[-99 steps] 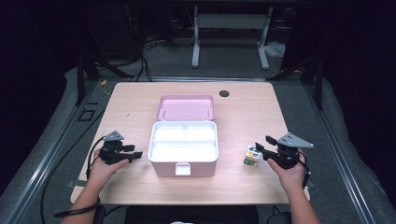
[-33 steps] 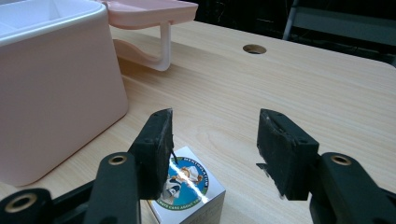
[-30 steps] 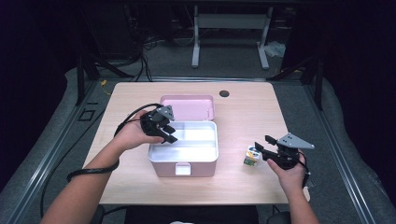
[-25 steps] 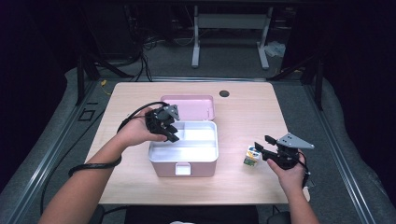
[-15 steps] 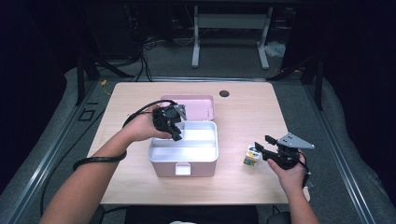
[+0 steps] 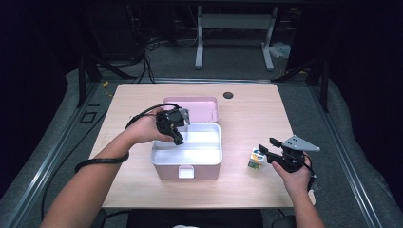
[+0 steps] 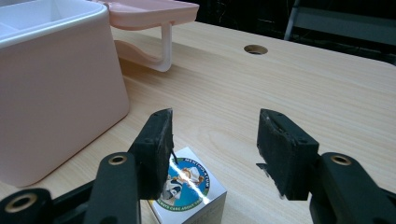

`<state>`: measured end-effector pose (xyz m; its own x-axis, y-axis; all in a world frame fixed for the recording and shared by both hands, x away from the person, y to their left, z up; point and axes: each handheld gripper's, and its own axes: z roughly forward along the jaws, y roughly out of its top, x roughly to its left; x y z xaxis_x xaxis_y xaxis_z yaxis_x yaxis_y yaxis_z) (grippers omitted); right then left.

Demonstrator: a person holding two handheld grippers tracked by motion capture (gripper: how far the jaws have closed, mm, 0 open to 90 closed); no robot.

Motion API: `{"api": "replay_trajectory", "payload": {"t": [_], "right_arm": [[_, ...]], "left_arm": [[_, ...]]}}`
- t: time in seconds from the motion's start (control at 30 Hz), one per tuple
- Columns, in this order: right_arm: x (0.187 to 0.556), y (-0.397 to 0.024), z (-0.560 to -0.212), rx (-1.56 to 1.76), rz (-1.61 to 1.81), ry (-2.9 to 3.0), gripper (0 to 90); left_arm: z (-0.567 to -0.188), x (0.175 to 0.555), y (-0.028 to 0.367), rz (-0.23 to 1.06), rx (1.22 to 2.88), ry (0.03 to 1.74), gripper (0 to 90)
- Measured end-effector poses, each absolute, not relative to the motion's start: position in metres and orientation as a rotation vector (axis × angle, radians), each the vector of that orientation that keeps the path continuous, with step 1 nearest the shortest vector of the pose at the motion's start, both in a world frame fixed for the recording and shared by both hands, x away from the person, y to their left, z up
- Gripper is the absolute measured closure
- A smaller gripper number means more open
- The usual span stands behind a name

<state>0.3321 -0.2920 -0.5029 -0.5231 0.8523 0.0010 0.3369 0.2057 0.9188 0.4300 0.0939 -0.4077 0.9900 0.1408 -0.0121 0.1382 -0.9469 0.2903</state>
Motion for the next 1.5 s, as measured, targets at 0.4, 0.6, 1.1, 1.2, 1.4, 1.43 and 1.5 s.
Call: {"api": "replay_trajectory", "payload": {"t": [0.4, 0.6, 1.1, 1.2, 1.4, 1.43, 1.5], "right_arm": [[0.332, -0.291, -0.504, 1.103, 1.295, 1.975, 45.7], [0.333, -0.291, -0.504, 1.098, 1.296, 1.976, 45.7], [0.334, -0.291, -0.504, 1.093, 1.297, 1.977, 45.7], [0.334, -0.291, -0.504, 1.091, 1.298, 1.977, 45.7], [0.333, -0.291, -0.504, 1.095, 1.299, 1.975, 45.7], [0.333, -0.291, -0.504, 1.095, 1.299, 1.975, 45.7], [0.333, -0.292, -0.504, 1.097, 1.3, 1.974, 45.7]], "left_arm": [[-0.413, 0.43, 0.068, 0.026, 2.961, 0.117, 83.4], [-0.415, 0.43, 0.061, 0.014, 3.008, 0.101, 85.1], [-0.42, 0.431, 0.049, -0.009, 3.098, -0.001, 88.7], [-0.42, 0.431, 0.049, -0.013, 3.101, -0.019, 88.9], [-0.419, 0.43, 0.047, 0.009, 3.115, -0.054, 88.9], [-0.419, 0.43, 0.047, 0.009, 3.115, -0.054, 89.0], [-0.419, 0.431, 0.048, 0.023, 3.11, -0.054, 89.1]]}}
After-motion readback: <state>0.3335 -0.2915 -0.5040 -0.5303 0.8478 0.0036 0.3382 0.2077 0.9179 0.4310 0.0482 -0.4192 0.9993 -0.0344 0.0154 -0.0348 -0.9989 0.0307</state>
